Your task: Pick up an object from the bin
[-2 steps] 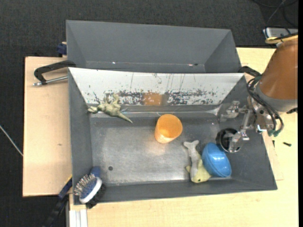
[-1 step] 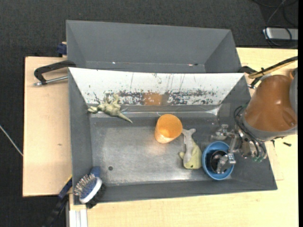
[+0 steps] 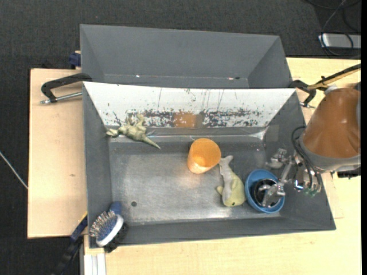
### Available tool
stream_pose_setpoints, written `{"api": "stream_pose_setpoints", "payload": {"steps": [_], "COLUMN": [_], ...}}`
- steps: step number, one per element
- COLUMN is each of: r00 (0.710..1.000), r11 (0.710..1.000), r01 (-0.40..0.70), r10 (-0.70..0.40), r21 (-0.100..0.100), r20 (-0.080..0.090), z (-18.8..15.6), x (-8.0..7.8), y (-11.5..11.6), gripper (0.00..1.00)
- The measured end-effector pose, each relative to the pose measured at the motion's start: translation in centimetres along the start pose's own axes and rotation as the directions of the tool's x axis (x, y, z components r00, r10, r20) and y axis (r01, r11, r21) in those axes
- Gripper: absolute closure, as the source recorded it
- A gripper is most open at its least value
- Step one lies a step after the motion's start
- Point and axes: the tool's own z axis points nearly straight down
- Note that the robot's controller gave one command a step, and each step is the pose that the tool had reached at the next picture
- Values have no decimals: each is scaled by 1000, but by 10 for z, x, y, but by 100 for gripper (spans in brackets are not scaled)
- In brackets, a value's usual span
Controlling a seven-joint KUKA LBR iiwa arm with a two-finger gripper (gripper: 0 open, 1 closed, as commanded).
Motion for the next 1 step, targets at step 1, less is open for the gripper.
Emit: {"api": "stream_pose_setpoints", "payload": {"steps": [1], "r00": [999], "r11": [999], "r01": [-51], "r10": [51], "r21": [0], "r20": [0], "z": [-13], "x": [-3], "y": [-5], "gripper": [0]}}
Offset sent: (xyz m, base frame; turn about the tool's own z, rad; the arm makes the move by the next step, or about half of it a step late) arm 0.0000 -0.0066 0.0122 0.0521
